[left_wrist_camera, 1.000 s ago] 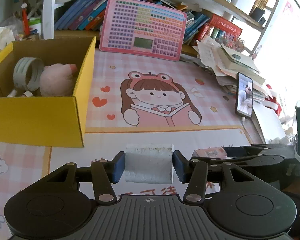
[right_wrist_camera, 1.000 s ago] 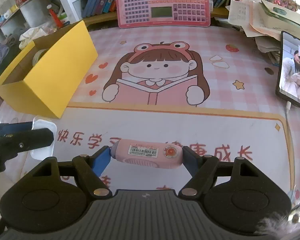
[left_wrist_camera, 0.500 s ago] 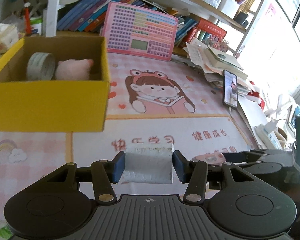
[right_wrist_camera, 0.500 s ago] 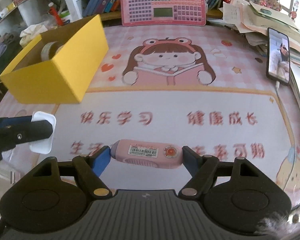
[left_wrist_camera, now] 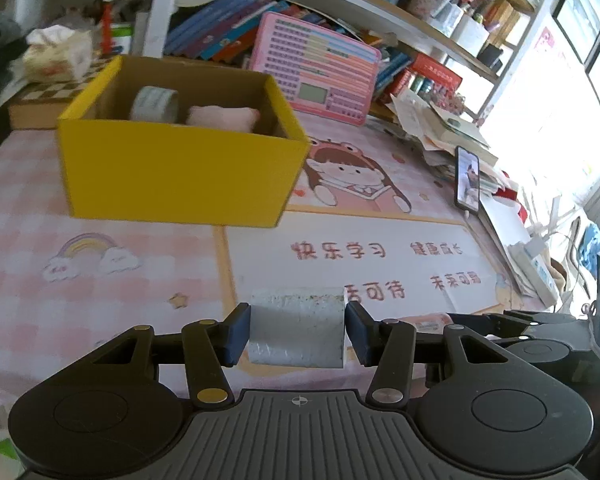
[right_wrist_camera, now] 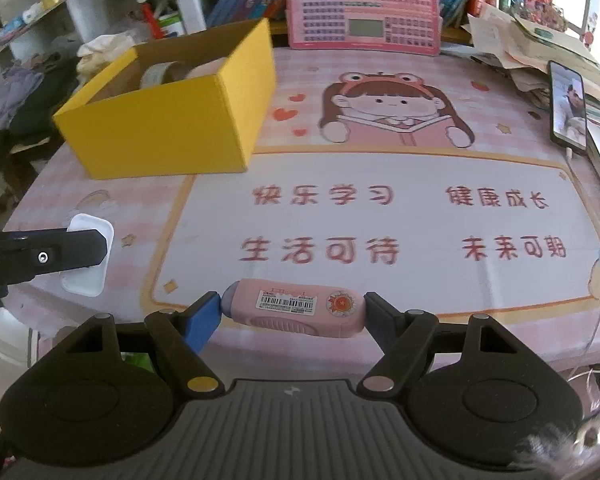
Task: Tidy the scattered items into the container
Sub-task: 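Lift the white charger and pink stick and carry both over the yellow box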
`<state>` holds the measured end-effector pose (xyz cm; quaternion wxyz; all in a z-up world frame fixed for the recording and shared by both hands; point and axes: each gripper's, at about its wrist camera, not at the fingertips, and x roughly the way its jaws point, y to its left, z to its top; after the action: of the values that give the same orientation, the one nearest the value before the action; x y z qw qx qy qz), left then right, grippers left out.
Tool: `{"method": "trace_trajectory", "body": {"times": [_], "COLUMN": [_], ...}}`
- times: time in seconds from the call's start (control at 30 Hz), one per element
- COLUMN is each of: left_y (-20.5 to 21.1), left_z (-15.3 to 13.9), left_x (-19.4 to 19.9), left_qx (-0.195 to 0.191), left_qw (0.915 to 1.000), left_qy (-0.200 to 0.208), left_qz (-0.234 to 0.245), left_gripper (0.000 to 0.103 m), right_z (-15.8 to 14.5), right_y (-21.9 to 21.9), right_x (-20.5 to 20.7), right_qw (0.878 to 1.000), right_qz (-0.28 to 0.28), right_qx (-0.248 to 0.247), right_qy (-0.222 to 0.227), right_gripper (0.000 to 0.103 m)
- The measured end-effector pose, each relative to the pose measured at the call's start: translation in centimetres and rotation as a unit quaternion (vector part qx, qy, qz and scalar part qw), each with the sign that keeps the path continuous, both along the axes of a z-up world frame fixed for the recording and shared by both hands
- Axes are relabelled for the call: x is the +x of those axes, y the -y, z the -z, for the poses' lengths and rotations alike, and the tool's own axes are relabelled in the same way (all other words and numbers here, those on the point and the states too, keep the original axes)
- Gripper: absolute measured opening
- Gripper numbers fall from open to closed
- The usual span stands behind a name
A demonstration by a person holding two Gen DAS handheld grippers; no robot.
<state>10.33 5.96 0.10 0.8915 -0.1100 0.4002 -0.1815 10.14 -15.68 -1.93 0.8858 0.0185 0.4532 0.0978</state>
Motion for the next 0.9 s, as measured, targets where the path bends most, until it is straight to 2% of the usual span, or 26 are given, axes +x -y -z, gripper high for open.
{"method": "trace_trajectory", "body": {"times": [0.43, 0.9], "left_y": [-6.0, -9.9], "left_z": [-0.5, -1.0], "left_x": [-2.8, -4.0], "left_qx": [-0.022, -0.025], "left_qw": [0.9979, 0.9943], "left_qy": [0.018, 0.034], "left_qz": [-0.058, -0.098], "left_gripper": [0.05, 0.05], "right_z": [-1.0, -1.3], "right_y": [-6.0, -10.1], "right_x": [-1.1, -0.6], "right_qw": [0.998, 0.994], "right_qz": [-0.061, -0.103], "right_qx": [-0.021, -0.027], "right_qy": [0.016, 0.031], "right_gripper": [0.075, 0.075]}}
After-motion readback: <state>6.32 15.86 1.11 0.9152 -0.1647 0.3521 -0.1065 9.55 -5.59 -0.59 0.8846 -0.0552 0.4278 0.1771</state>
